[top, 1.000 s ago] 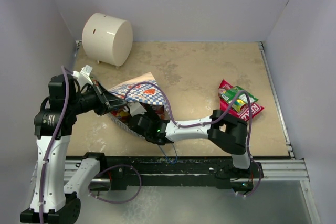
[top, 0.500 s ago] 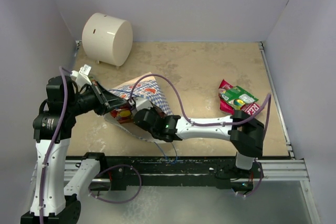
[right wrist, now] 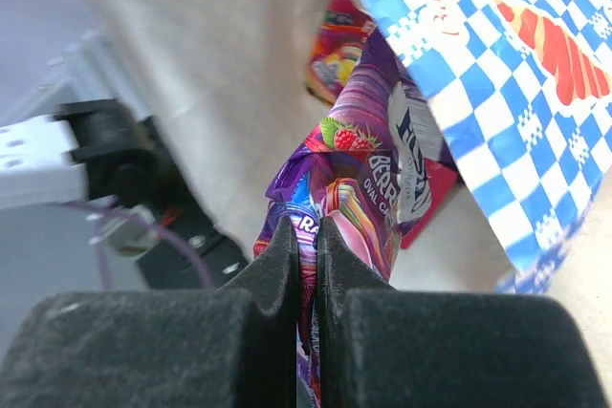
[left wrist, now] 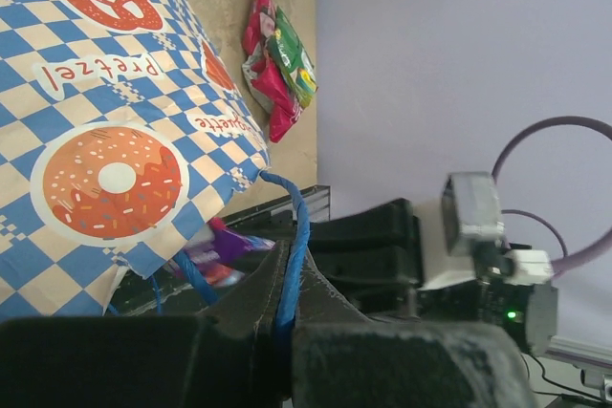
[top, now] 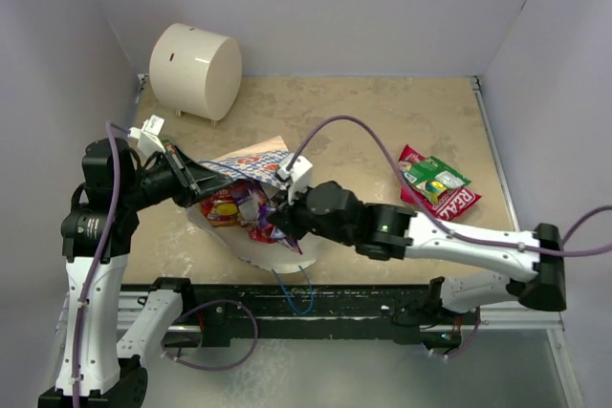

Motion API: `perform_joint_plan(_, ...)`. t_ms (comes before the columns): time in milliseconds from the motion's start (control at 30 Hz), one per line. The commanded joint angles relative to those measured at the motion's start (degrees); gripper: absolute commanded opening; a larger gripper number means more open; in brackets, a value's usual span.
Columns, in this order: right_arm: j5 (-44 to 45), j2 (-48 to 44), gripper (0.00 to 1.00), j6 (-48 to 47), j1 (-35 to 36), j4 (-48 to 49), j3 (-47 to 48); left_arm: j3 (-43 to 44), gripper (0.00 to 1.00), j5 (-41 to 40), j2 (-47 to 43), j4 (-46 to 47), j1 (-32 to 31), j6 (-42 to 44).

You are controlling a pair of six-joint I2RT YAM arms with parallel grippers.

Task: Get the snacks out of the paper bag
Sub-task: Take out the snack from the paper bag, then place the snack at the center of the board.

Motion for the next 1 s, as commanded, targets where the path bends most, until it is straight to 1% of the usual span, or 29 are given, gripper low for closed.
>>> perform_joint_plan(0, -12.83, -8.22, 0.00, 0.92, -0.26, -4.60, 3.63, 0.85, 0.00, 1.69, 0.04, 3.88, -0.11, -2.74)
perform_joint_plan(133, -19.87, -12.67, 0.00, -0.29, -0.30, -12.96, 7.38, 0.83, 0.00, 1.86, 0.88, 4.37, -0.06, -2.11)
perform_joint_plan(233, -23.64, -15.79, 0.00, -0.22, -0.30, -17.12, 10.14, 0.67, 0.00, 1.41, 1.18, 4.37, -0.07, -1.61)
perform_joint_plan(300, -24.34, -17.92, 0.00, 0.08, -0.30, -18.79, 12.58, 0.52, 0.00, 1.25, 1.21, 4.73, -0.06, -1.63)
perform_joint_plan(333, -23.32, -18.95, 0.00, 0.14, -0.30, -19.62, 13.96, 0.43, 0.00, 1.25, 1.23, 4.94, -0.11, -1.72)
perform_joint_plan(400, -18.22, -20.51, 0.00, 0.12, -0.30, -21.87, 17.49, 0.42, 0.00, 1.25, 1.17, 5.14, -0.06, -1.74)
perform_joint_plan(467, -9.38, -21.20, 0.00, -0.54, -0.30, -24.92, 22.06, 0.42, 0.00, 1.25, 1.07, 5.08, -0.06, -1.87)
perform_joint_plan(567, 10.66, -21.14, 0.00, -0.39, -0.30, -27.29, 26.80, 0.45, 0.00, 1.18, 0.67, 5.01, -0.06, -2.05)
perform_joint_plan(633, 23.29, -20.72, 0.00, -0.01, -0.32, -26.51, 28.18, 0.42, 0.00, 1.09, 0.53, 4.82, -0.09, -2.05)
perform_joint_plan(667, 28.40, -20.32, 0.00, -0.50, -0.36, -25.65, 28.48, 0.43, 0.00, 1.03, 0.47, 4.67, -0.13, -1.88)
perform_joint_plan(700, 31.59, -19.84, 0.00, -1.85, -0.43, -24.52, 28.74, 0.38, 0.00, 0.87, 0.38, 4.52, -0.07, -1.85)
perform_joint_plan(767, 33.13, -17.59, 0.00, -9.00, -1.71, -22.73, 30.15, 0.25, 0.00, 0.21, 0.19, 4.42, -0.06, -2.14)
perform_joint_plan(833, 30.78, -13.97, 0.00, -12.02, -5.59, -24.02, 33.26, 0.45, 0.00, -0.01, 0.38, 4.59, -0.06, -2.85)
perform_joint_plan(900, 25.39, -9.72, 0.00, -12.03, -12.91, -28.11, 36.91, 1.33, 0.00, 0.02, 0.79, 4.63, -0.06, -3.07)
perform_joint_plan(967, 21.08, -6.22, 0.00, -11.74, -19.97, -31.08, 37.91, 1.63, 0.00, -0.03, 1.21, 4.32, -0.07, -2.40)
